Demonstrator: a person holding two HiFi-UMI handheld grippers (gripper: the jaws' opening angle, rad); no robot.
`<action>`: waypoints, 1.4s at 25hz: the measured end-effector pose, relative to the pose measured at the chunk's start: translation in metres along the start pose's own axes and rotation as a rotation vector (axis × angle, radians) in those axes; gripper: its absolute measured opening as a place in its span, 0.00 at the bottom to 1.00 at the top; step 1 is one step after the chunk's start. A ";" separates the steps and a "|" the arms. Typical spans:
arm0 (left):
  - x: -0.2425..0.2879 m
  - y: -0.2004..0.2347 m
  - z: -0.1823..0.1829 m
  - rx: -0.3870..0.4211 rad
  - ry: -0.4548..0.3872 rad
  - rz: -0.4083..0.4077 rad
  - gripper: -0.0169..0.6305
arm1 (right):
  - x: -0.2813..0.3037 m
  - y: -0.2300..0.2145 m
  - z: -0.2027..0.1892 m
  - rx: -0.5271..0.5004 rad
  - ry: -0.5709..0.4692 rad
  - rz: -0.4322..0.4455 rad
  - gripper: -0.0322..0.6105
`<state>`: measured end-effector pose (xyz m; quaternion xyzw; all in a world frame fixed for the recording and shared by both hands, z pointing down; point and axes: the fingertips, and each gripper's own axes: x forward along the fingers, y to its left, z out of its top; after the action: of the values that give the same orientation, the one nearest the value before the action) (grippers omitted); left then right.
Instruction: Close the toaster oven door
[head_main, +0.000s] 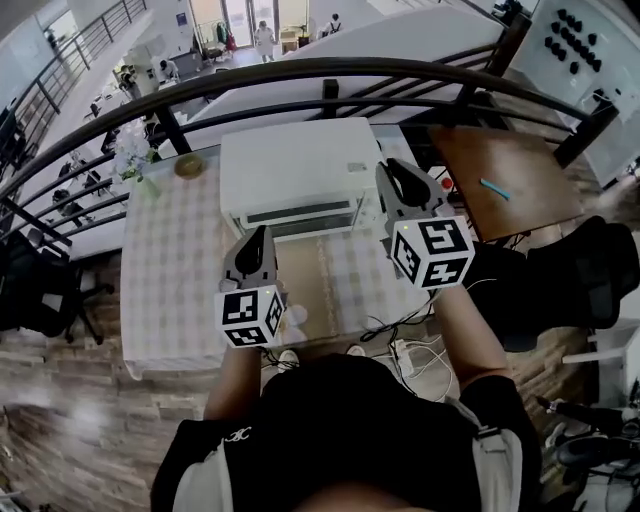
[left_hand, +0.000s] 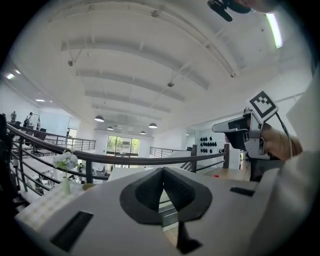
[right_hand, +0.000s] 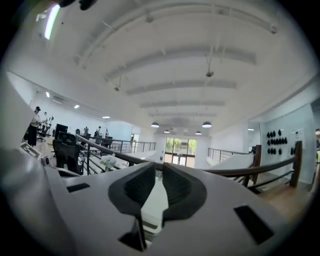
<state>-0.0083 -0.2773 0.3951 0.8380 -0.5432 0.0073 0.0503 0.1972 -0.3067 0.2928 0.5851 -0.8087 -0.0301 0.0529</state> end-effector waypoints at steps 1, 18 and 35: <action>0.004 -0.007 0.002 0.006 -0.002 -0.018 0.05 | -0.008 0.002 0.000 -0.004 -0.049 -0.013 0.09; 0.019 -0.056 0.007 0.058 -0.004 -0.107 0.05 | -0.064 0.017 -0.070 -0.065 -0.182 -0.132 0.04; 0.009 -0.045 0.005 0.061 -0.002 -0.058 0.05 | -0.055 0.026 -0.075 -0.012 -0.170 -0.056 0.04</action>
<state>0.0368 -0.2679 0.3871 0.8546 -0.5183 0.0215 0.0241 0.1987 -0.2454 0.3672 0.6024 -0.7935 -0.0857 -0.0132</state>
